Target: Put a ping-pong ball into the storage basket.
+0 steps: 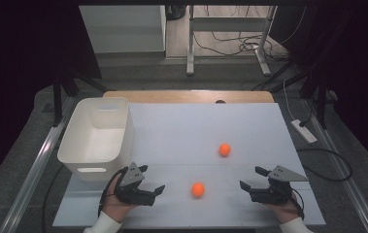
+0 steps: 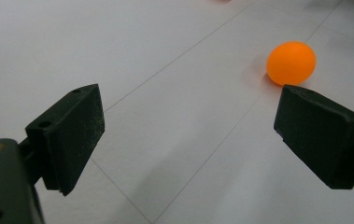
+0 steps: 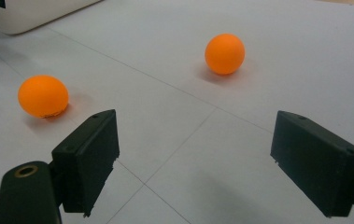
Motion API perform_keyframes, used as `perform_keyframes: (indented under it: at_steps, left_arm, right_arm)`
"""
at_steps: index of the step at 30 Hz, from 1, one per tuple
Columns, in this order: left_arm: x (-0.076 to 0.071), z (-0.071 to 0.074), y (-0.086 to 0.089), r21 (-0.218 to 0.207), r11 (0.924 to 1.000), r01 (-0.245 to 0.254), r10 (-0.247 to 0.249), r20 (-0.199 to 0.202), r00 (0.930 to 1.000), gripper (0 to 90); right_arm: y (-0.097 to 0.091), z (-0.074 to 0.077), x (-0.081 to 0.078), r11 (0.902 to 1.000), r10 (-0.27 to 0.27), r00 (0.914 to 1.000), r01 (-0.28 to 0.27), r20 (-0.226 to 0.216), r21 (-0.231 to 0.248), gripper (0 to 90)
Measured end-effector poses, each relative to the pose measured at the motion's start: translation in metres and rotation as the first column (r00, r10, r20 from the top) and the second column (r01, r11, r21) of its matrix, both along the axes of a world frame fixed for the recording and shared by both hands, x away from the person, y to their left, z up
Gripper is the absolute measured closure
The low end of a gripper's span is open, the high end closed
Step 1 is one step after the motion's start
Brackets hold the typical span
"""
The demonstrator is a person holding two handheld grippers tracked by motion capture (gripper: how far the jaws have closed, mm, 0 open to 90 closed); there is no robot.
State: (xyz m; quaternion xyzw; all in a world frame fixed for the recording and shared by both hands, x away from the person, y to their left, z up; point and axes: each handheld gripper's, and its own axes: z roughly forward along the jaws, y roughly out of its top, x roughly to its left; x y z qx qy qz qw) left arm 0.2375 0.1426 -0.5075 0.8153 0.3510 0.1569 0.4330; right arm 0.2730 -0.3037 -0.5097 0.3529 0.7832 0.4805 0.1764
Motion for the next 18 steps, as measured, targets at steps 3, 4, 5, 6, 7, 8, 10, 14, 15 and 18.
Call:
perform_keyframes:
  at_steps: [3,4,5,6,7,8,10,14,15,18]
  left_arm:
    - [0.002,0.001,-0.004,0.006,1.0000,0.005,-0.005,-0.003,1.0000,9.7]
    - [0.003,0.002,-0.005,0.008,0.9999,0.009,-0.009,-0.003,1.0000,9.7]
    - [0.004,0.002,-0.007,0.011,0.9998,0.013,-0.013,-0.003,0.9999,9.7]
    - [0.004,0.003,-0.008,0.012,0.9998,0.016,-0.016,-0.004,0.9999,9.8]
    - [0.004,0.003,-0.009,0.013,0.9998,0.017,-0.017,-0.004,0.9999,9.8]
    - [0.005,0.003,-0.010,0.014,0.9997,0.019,-0.019,-0.005,0.9998,9.9]
    - [0.005,0.003,-0.011,0.017,0.9996,0.023,-0.023,-0.006,0.9997,9.9]
    - [0.008,0.005,-0.014,0.017,0.9994,0.031,-0.031,-0.007,0.9995,9.9]
    - [0.008,0.005,-0.015,0.015,0.9994,0.032,-0.032,-0.008,0.9994,9.9]
    - [0.009,0.006,-0.018,0.016,0.9991,0.040,-0.040,-0.008,0.9992,9.9]
  right_arm:
    - [0.000,0.000,0.000,1.0000,0.000,1.0000,0.000,0.001,-0.004,15.3]
    - [0.000,0.000,0.000,1.0000,0.000,1.0000,0.000,0.002,-0.004,15.3]
    - [0.000,0.000,-0.001,1.0000,0.000,1.0000,0.000,0.003,-0.002,15.3]
    - [0.000,0.001,-0.001,1.0000,0.000,1.0000,0.000,0.007,-0.001,15.3]
    - [0.000,0.001,-0.001,1.0000,-0.001,0.9999,0.001,0.010,0.000,15.4]
    - [0.000,0.001,-0.001,1.0000,-0.001,0.9999,0.001,0.012,0.002,15.4]
    - [0.000,0.001,-0.001,1.0000,0.000,0.9999,0.000,0.012,0.006,15.4]
    - [0.000,0.002,-0.001,0.9999,-0.003,0.9999,0.002,0.010,0.013,15.4]
    - [0.000,0.002,-0.001,0.9999,-0.002,0.9999,0.002,0.010,0.013,15.5]
    - [0.000,0.001,0.000,0.9999,-0.001,0.9999,0.001,0.012,0.012,15.6]
